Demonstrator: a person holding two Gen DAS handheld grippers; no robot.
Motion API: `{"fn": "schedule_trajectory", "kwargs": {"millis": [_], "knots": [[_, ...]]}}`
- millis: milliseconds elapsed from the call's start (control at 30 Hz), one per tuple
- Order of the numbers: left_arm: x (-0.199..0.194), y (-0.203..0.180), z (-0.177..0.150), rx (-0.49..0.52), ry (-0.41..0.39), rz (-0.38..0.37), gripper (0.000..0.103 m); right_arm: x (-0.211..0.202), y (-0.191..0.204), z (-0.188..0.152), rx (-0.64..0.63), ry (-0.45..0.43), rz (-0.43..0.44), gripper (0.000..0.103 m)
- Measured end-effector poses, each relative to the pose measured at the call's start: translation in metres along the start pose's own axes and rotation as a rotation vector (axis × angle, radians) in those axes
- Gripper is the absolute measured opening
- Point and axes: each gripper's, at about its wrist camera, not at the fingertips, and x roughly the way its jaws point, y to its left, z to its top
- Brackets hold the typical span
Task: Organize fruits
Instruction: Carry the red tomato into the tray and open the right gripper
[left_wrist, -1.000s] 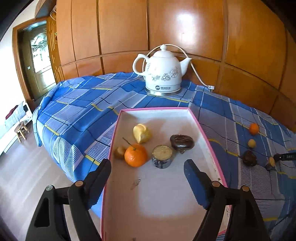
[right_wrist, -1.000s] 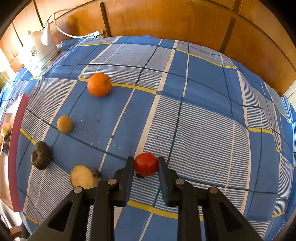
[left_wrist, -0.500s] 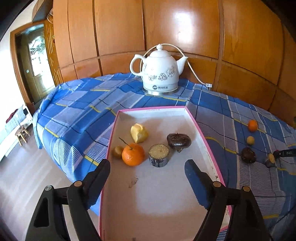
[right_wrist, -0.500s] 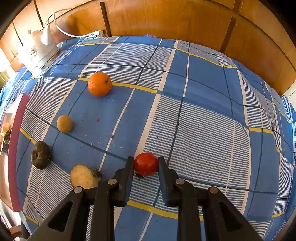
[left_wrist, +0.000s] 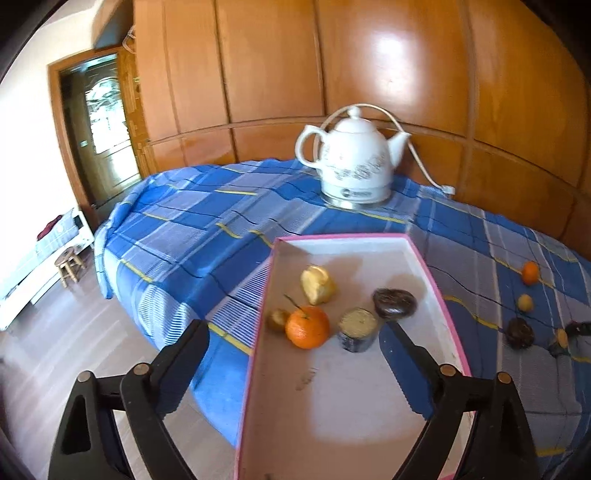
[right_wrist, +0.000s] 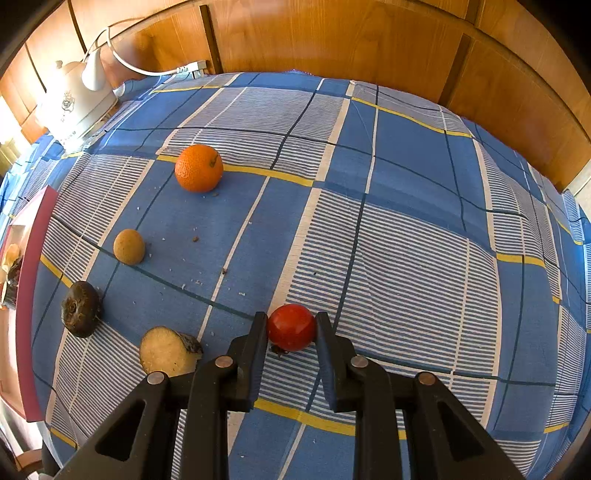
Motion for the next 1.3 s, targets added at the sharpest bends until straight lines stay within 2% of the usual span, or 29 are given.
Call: {"fn": "schedule_trajectory", "kwargs": {"millis": [233, 467, 600, 800, 967, 1133, 1300], "knots": [[-0.004, 0.012, 0.004, -0.034, -0.026, 0.023, 0.099, -0.006, 0.002, -0.004, -0.021, -0.026, 0.017, 0.026], [-0.008, 0.007, 0.004, -0.008, -0.042, -0.017, 0.100, -0.030, 0.020, 0.003, -0.046, -0.087, 0.046, 0.026], [-0.012, -0.003, 0.002, 0.033, -0.048, -0.074, 0.100, -0.046, 0.051, 0.004, -0.106, -0.114, 0.120, 0.026], [-0.022, -0.022, 0.000, 0.106, -0.067, -0.171, 0.100, -0.058, 0.119, 0.001, -0.226, -0.106, 0.318, 0.026], [-0.032, -0.031, -0.001, 0.148, -0.096, -0.198, 0.100, -0.060, 0.181, -0.004, -0.315, -0.079, 0.455, 0.026], [-0.037, -0.033, -0.002, 0.162, -0.105, -0.213, 0.100, -0.056, 0.227, -0.001, -0.361, -0.042, 0.543, 0.026], [-0.036, -0.030, -0.004, 0.157, -0.102, -0.213, 0.100, -0.054, 0.257, 0.000, -0.406, -0.010, 0.562, 0.026]]}}
